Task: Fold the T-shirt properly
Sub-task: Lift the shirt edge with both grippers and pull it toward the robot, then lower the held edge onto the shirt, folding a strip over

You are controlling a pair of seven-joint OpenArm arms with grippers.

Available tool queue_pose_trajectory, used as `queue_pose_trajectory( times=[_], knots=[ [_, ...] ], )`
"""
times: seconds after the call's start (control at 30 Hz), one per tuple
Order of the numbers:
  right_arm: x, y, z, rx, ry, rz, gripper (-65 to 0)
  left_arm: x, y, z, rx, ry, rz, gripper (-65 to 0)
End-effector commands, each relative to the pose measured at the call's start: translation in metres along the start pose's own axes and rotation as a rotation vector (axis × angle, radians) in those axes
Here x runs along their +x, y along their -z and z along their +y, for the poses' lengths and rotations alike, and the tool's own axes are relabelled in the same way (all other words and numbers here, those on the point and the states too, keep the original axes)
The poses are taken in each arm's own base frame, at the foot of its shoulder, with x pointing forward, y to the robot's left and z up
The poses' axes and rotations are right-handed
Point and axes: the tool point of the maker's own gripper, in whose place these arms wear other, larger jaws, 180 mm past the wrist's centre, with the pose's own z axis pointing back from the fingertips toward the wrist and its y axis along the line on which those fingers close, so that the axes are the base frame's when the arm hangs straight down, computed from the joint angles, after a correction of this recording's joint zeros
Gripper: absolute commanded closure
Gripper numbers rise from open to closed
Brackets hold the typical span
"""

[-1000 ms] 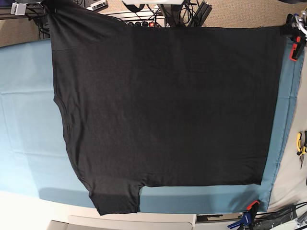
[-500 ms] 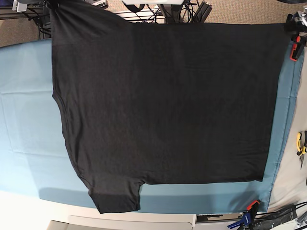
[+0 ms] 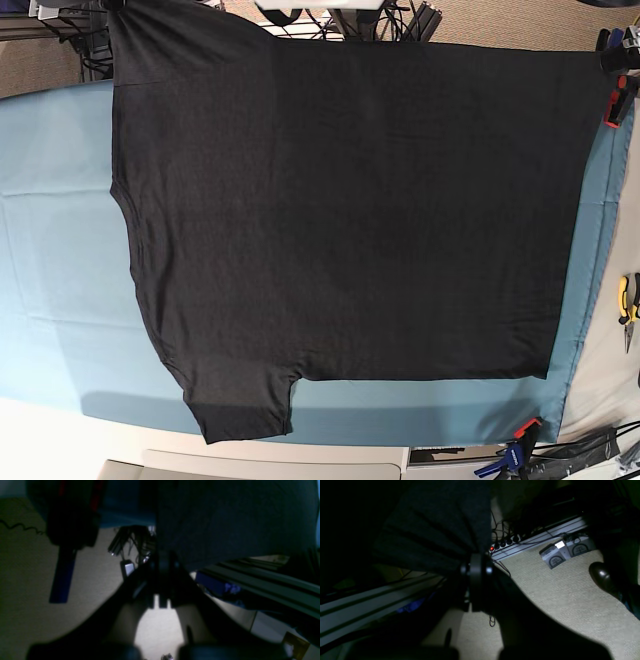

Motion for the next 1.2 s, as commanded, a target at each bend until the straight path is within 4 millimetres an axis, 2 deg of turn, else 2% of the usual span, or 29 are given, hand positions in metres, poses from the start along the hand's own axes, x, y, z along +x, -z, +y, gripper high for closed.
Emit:
queue_pose_trajectory(
  times=[0.0, 0.3, 0.5, 0.9, 0.97, 1.17],
  knots=[
    [0.007, -0.007, 0.002, 0.006, -0.008, -0.026, 0.0, 0.010, -0.006, -0.001, 0.004, 0.029, -0.014, 0.0],
    [0.030, 0.006, 0.012, 0.057, -0.010, -0.118, 0.0, 0.028, -0.003, -0.006, -0.010, 0.057, -0.063, 0.0],
    [0.052, 0.018, 0.020, 0.092, -0.017, -0.200, 0.0, 0.052, 0.001, -0.018, -0.034, 0.112, -0.119, 0.0],
    [0.116, 0.045, 0.044, 0.163, -0.059, -0.407, 0.0, 0.107, -0.003, -0.034, -0.064, 0.225, -0.243, 0.0],
    [0.125, 0.054, 0.051, 0.178, -0.088, -0.416, 0.0, 0.114, -0.004, -0.036, -0.067, 0.230, -0.266, 0.0],
    [0.154, 0.092, 0.094, 0.252, -0.235, -0.414, 0.0, 0.116, -0.005, -0.037, -0.067, 0.233, -0.274, 0.0]
  ],
)
